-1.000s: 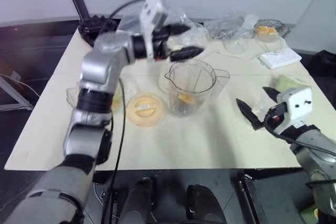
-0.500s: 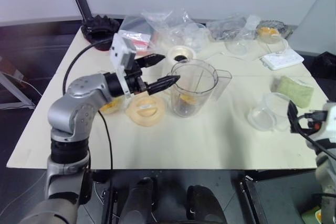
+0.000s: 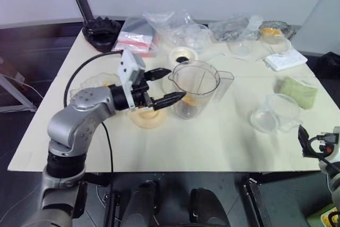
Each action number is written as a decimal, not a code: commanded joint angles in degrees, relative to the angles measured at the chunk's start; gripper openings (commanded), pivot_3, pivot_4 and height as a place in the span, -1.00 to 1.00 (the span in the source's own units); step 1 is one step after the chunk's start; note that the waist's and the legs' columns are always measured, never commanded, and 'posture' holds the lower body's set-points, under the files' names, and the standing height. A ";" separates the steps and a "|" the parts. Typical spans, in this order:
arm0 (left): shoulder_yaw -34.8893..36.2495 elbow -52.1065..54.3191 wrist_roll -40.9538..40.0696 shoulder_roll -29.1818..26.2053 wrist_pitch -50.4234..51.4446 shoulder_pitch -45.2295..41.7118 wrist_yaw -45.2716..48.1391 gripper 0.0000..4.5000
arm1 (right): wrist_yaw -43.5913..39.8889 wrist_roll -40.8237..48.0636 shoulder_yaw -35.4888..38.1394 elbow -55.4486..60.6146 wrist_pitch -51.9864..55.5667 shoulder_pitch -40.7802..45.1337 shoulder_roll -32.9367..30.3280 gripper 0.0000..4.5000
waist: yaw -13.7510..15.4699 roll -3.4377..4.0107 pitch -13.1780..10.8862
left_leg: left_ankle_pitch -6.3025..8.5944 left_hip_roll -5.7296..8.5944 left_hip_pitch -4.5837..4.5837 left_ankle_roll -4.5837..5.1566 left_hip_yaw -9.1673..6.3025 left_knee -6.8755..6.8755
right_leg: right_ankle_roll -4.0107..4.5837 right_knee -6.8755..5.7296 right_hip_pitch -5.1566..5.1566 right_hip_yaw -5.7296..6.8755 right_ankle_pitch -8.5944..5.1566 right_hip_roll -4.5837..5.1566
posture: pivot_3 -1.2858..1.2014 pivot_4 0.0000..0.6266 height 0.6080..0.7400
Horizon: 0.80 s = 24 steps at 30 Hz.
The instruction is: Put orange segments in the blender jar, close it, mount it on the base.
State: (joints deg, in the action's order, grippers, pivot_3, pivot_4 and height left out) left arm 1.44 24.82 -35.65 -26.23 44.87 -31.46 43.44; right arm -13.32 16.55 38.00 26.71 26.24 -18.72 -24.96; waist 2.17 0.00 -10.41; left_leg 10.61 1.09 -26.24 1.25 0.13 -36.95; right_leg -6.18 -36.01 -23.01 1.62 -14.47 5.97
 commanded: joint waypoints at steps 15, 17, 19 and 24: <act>0.02 4.82 -2.95 -2.30 0.93 0.89 -2.42 0.96 | -1.39 -3.85 -4.88 -15.25 -7.81 7.82 -3.06 1.00 | -0.04 0.07 0.03 | 0.01 0.00 -0.01 -0.01 0.01 0.03 | 0.06 0.01 -0.04 0.00 -0.03 0.03 | 0.03 -0.52 1.00; -0.17 5.40 -3.12 -2.43 1.30 1.10 -3.15 0.96 | -1.41 -4.72 -5.79 -19.41 -9.59 10.24 -3.82 1.00 | -0.07 0.08 0.03 | 0.00 0.00 -0.01 0.00 0.01 0.04 | 0.06 0.00 -0.04 0.00 -0.03 0.02 | 0.03 -0.52 1.00; -0.23 5.66 -3.36 -2.66 1.48 1.21 -3.55 0.96 | -0.85 -5.81 -6.63 -22.57 -10.76 12.19 -4.37 1.00 | -0.08 0.08 0.03 | 0.00 0.00 -0.01 0.00 0.03 0.03 | 0.06 0.01 -0.03 0.00 -0.03 0.02 | 0.03 -0.52 1.00; 0.04 6.27 -3.96 -3.36 2.17 0.93 -4.53 0.96 | 2.01 -8.05 -7.76 -29.57 -13.19 17.04 -4.66 1.00 | -0.15 0.08 0.02 | -0.01 0.00 -0.01 0.01 0.04 0.03 | 0.06 0.00 -0.04 0.00 -0.03 -0.01 | 0.03 -0.52 1.00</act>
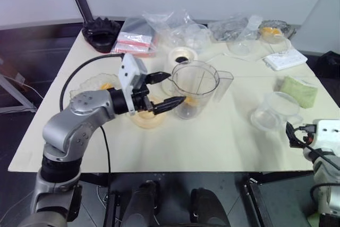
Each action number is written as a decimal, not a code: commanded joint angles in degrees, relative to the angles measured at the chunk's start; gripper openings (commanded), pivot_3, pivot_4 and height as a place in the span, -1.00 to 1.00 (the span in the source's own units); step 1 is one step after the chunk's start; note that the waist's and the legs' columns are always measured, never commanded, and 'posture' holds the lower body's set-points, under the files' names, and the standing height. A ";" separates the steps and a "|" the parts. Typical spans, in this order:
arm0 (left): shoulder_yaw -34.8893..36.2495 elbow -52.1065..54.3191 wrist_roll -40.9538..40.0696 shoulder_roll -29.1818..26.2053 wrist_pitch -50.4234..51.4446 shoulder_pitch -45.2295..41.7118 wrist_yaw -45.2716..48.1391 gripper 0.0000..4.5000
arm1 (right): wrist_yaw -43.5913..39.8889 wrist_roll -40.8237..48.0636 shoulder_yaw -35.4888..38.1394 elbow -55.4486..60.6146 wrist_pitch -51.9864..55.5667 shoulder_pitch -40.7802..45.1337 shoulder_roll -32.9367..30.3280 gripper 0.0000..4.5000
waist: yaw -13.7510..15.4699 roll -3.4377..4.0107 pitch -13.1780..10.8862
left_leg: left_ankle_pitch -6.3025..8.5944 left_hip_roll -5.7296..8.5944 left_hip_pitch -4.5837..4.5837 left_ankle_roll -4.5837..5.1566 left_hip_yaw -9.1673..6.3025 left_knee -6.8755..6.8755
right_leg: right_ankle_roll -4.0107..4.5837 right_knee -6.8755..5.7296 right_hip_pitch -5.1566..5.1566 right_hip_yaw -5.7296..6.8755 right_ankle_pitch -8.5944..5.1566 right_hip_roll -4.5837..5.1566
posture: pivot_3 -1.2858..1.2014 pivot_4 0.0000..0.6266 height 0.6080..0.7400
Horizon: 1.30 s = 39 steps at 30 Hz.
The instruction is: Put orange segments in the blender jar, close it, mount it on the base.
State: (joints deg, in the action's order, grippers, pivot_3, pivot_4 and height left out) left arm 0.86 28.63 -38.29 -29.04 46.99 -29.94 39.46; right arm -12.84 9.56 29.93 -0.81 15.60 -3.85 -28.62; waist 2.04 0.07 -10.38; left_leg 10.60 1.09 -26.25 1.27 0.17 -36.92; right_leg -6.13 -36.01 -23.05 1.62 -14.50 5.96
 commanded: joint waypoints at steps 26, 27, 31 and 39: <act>-0.31 1.74 -1.61 -2.26 0.13 -1.84 -1.80 0.96 | 5.31 -1.67 -0.25 -22.14 -18.51 11.14 -1.11 1.00 | -1.47 0.02 -0.02 | -0.01 0.01 0.01 0.02 0.01 0.00 | -0.01 -0.01 0.04 -0.03 0.00 -0.07 | 0.03 -0.52 1.00; -0.30 1.62 -1.59 -2.32 0.06 -1.85 -1.68 0.96 | 5.23 -1.61 -0.38 -23.43 -19.12 11.77 -1.17 1.00 | -1.48 0.02 -0.02 | -0.01 0.01 0.01 0.02 0.01 0.00 | -0.01 -0.02 0.04 -0.03 0.00 -0.07 | 0.03 -0.52 1.00; -0.23 1.85 -1.47 -2.88 0.18 -1.71 -1.54 0.96 | 3.28 -0.47 -0.84 -27.79 -21.77 14.29 -1.18 1.00 | -1.44 0.03 -0.02 | -0.01 0.01 0.01 0.02 0.02 0.00 | -0.01 -0.02 0.05 -0.03 0.00 -0.08 | 0.03 -0.52 1.00; -0.09 2.26 -1.44 -3.37 0.52 -1.57 -2.28 0.96 | 0.07 -0.16 -2.47 -37.10 -26.01 19.88 -2.58 1.00 | -1.81 0.03 -0.03 | -0.01 0.01 0.06 0.02 0.02 0.01 | -0.02 -0.03 0.07 -0.05 0.00 -0.09 | 0.03 -0.52 1.00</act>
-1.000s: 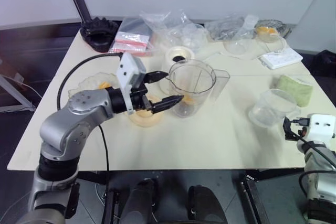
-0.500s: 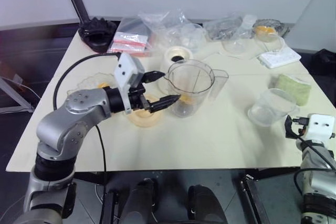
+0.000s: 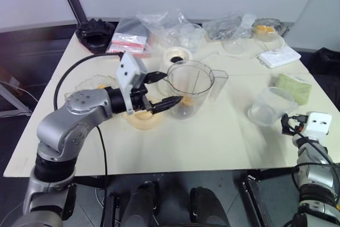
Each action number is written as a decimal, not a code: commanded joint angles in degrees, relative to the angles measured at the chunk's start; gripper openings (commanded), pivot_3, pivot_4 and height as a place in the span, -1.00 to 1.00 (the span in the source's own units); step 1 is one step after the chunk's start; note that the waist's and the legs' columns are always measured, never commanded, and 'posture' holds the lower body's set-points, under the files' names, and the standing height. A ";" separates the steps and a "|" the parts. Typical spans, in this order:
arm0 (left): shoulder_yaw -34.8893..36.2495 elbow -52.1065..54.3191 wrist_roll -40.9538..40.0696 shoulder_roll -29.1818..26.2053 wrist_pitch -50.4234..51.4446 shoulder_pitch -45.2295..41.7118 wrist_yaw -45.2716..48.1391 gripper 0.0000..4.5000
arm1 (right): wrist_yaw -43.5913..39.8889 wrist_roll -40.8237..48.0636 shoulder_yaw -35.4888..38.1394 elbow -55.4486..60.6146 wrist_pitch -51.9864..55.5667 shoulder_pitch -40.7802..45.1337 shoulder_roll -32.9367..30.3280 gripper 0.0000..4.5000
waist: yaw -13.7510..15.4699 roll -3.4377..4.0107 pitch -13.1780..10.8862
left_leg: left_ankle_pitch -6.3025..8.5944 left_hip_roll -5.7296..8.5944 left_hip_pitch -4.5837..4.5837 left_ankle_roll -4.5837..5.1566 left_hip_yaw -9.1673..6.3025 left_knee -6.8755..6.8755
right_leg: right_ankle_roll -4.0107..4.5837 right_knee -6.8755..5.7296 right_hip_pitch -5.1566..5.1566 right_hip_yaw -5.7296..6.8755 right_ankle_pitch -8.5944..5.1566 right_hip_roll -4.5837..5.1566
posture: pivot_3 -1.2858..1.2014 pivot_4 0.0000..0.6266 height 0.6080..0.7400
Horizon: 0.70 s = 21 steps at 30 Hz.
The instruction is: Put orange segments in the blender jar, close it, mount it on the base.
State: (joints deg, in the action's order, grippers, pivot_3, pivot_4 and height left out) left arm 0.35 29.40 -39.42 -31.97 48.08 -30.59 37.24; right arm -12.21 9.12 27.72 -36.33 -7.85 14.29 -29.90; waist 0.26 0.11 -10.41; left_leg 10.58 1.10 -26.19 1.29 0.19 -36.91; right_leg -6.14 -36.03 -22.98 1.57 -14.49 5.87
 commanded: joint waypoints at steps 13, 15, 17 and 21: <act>0.54 1.85 0.06 -1.62 -0.56 -0.56 -0.73 1.00 | -4.58 1.15 -1.61 -17.50 -11.29 6.80 -3.93 -0.78 | -0.11 -0.02 -0.02 | 0.00 0.01 0.37 0.00 0.01 0.07 | 0.00 0.05 0.34 -0.03 -0.01 0.01 | 0.03 -0.52 1.00; 0.28 1.78 0.16 -1.43 -0.67 -0.52 -0.86 1.00 | -4.59 1.51 -1.68 -16.52 -12.04 5.56 -3.16 -0.98 | 0.01 -0.02 -0.03 | 0.00 0.01 0.42 0.00 0.01 0.07 | 0.00 0.05 0.37 -0.05 -0.01 0.01 | 0.03 -0.52 1.00; -0.04 1.63 0.31 -1.24 -0.84 -0.53 -0.92 1.00 | -4.85 1.78 -2.14 -14.38 -12.45 3.83 -2.16 -0.98 | 0.09 -0.02 -0.03 | 0.00 0.01 0.45 -0.01 0.01 0.08 | 0.00 0.06 0.39 -0.05 -0.01 0.01 | 0.03 -0.52 1.00; -0.35 1.12 0.46 -0.95 -1.19 -0.60 -0.75 1.00 | -4.64 2.61 -2.79 -8.02 -11.39 0.63 0.05 -0.98 | -0.07 -0.02 -0.03 | 0.01 -0.01 0.52 -0.01 0.01 0.11 | 0.00 0.07 0.43 -0.07 -0.01 0.03 | 0.03 -0.52 1.00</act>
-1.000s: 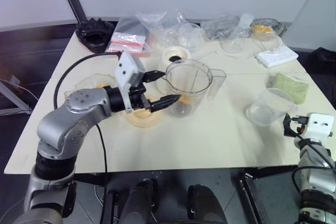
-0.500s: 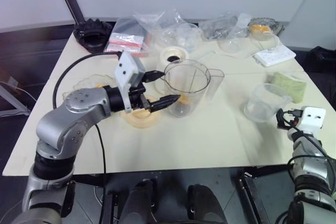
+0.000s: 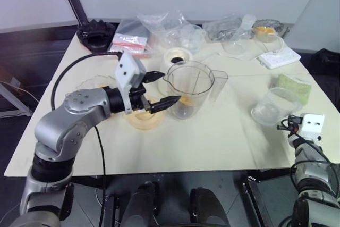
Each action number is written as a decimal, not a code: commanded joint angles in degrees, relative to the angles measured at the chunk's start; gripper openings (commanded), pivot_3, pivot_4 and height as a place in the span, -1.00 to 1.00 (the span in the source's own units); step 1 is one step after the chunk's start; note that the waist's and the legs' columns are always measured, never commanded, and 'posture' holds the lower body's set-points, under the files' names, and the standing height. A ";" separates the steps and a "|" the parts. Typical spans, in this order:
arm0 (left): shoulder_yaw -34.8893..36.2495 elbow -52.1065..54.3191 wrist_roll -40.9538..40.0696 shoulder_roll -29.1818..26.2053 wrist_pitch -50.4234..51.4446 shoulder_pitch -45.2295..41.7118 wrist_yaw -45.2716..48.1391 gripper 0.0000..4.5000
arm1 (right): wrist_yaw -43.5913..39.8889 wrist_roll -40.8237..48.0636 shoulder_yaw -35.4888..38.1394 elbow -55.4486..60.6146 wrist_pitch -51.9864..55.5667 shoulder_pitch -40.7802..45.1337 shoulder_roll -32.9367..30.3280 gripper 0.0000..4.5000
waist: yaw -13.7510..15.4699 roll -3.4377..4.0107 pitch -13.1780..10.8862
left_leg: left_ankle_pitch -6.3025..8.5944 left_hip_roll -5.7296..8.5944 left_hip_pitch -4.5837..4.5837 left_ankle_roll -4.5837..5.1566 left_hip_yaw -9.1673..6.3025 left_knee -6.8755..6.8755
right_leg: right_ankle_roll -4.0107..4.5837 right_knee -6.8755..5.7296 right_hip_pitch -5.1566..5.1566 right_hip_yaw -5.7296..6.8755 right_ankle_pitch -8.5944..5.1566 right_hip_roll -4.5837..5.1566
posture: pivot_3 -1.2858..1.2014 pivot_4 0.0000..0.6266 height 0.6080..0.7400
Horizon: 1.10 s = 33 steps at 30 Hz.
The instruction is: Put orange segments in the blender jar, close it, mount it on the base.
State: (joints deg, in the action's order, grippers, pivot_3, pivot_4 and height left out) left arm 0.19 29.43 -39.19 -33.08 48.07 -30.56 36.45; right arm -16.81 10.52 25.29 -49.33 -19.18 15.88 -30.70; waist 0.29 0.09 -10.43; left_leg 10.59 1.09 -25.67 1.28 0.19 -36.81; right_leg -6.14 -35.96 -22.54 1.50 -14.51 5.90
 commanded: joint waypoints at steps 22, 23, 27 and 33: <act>-1.71 0.39 2.20 1.88 -2.51 0.07 0.12 1.00 | 5.69 0.29 -0.28 17.38 9.88 -4.97 1.36 -0.74 | 0.02 0.01 0.00 | -0.11 0.00 0.28 -0.18 0.07 0.61 | 0.14 0.07 -0.10 -0.12 -0.08 0.02 | 0.03 -0.52 1.00; -1.65 0.36 2.26 1.82 -2.53 0.11 0.20 1.00 | 5.60 0.24 -0.34 17.07 9.78 -4.90 1.10 -0.62 | 0.13 0.01 0.00 | -0.11 0.01 0.28 -0.18 0.08 0.61 | 0.14 0.07 -0.10 -0.13 -0.08 0.03 | 0.03 -0.52 1.00; -1.40 0.34 2.48 1.70 -2.52 0.25 0.34 1.00 | 5.55 0.22 -0.65 16.97 10.03 -5.22 0.50 0.28 | 0.22 0.00 -0.01 | -0.11 0.01 0.27 -0.18 0.09 0.62 | 0.14 0.14 -0.09 -0.13 -0.08 0.03 | 0.03 -0.52 1.00; -1.27 0.72 1.26 1.33 -1.51 0.72 1.20 1.00 | 5.23 1.03 -0.23 19.00 9.91 -6.43 0.58 0.45 | 0.20 0.00 -0.01 | -0.11 0.00 0.27 -0.18 0.09 0.65 | 0.14 0.18 -0.09 -0.13 -0.08 0.03 | 0.03 -0.52 1.00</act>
State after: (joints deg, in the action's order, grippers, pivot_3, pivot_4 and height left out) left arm -1.46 28.29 -36.88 -31.24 46.83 -29.86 36.91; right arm -11.49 10.45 23.52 -32.74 -8.26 9.47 -29.34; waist 0.50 0.08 -10.44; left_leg 10.48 1.10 -25.40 1.10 0.28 -36.16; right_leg -6.00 -35.78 -22.63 1.37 -14.59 5.93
